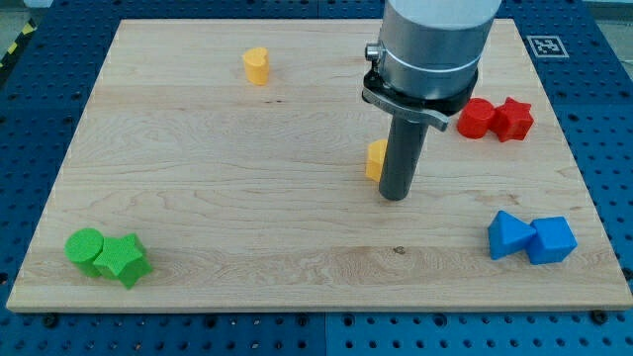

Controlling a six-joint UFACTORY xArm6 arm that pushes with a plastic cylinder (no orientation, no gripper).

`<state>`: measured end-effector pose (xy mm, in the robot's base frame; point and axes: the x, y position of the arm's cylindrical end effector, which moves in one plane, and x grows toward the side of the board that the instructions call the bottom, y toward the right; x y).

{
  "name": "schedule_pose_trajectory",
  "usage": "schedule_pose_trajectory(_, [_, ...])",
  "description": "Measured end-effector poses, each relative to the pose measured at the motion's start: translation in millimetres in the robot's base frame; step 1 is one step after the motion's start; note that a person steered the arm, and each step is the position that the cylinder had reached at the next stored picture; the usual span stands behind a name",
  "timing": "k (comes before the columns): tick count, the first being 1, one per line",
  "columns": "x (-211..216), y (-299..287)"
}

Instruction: Move the yellow hexagon towards top center

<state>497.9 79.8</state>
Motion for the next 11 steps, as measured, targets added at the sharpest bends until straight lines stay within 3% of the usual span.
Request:
schedule_pose_trajectory(5, [-84,-2])
schedule_pose_trajectory(11, [-82,-52])
